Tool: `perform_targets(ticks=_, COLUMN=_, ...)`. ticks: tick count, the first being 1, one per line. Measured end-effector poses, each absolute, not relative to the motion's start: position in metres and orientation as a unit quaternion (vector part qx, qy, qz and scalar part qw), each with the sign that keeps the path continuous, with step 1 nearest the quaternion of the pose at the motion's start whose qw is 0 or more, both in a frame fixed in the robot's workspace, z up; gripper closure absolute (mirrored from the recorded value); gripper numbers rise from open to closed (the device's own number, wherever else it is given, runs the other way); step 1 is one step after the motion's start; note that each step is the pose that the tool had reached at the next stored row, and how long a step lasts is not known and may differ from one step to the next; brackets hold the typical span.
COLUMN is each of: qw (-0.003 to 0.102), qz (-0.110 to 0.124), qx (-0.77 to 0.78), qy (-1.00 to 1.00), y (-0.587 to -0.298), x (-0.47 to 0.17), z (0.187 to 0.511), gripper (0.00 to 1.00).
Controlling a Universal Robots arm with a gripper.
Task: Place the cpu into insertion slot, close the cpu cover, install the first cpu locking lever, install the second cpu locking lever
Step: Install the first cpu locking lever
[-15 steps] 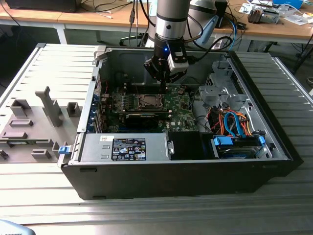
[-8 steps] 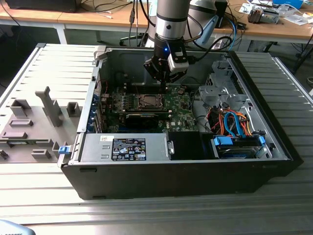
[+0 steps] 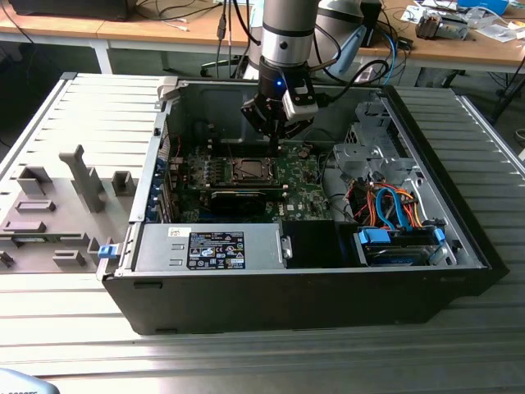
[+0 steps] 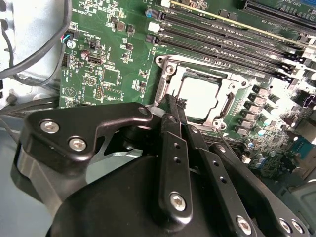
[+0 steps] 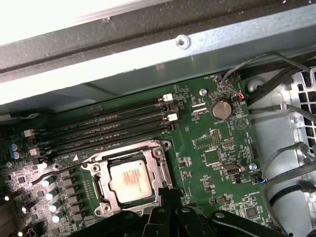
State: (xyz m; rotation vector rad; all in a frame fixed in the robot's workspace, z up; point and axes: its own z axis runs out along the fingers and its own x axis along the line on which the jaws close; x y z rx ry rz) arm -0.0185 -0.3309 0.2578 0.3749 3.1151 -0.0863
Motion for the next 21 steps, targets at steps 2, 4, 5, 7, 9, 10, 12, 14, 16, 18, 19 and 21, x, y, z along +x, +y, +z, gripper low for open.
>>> perform_targets(ticks=2, qw=0.001, qz=-0.027, qx=0.119, qy=0.993, y=-0.3309, x=-0.0185, z=0.2578, gripper=0.89)
perform_targets(ticks=4, qw=0.001, qz=-0.028, qx=0.118, qy=0.993, y=-0.3309, x=-0.0185, z=0.2578, gripper=0.89)
perform_targets(ticks=5, qw=0.001, qz=-0.027, qx=0.117, qy=0.993, y=-0.3309, x=-0.0185, z=0.2578, gripper=0.89)
perform_targets(ticks=7, qw=0.002, qz=-0.027, qx=0.117, qy=0.993, y=-0.3309, x=-0.0185, z=0.2578, gripper=0.89)
perform_targets(ticks=9, qw=0.002, qz=-0.027, qx=0.116, qy=0.993, y=-0.3309, x=-0.0185, z=0.2578, gripper=0.89)
perform_targets(ticks=10, qw=0.002, qz=-0.027, qx=0.115, qy=0.993, y=-0.3309, x=-0.0185, z=0.2578, gripper=0.89)
perform_targets(ticks=12, qw=0.002, qz=-0.027, qx=0.115, qy=0.993, y=-0.3309, x=-0.0185, z=0.2578, gripper=0.89)
perform_targets(ticks=14, qw=0.002, qz=-0.027, qx=0.114, qy=0.993, y=-0.3309, x=-0.0185, z=0.2578, gripper=0.89)
perform_targets(ticks=16, qw=0.002, qz=-0.027, qx=0.113, qy=0.993, y=-0.3309, x=-0.0185, z=0.2578, gripper=0.89)
perform_targets(ticks=18, qw=0.002, qz=-0.027, qx=0.112, qy=0.993, y=-0.3309, x=-0.0185, z=0.2578, gripper=0.89)
perform_targets(ticks=19, qw=0.002, qz=-0.027, qx=0.112, qy=0.993, y=-0.3309, x=-0.0185, z=0.2578, gripper=0.89)
perform_targets(ticks=21, qw=0.002, qz=-0.027, qx=0.111, qy=0.993, y=-0.3309, x=-0.0185, z=0.2578, gripper=0.89)
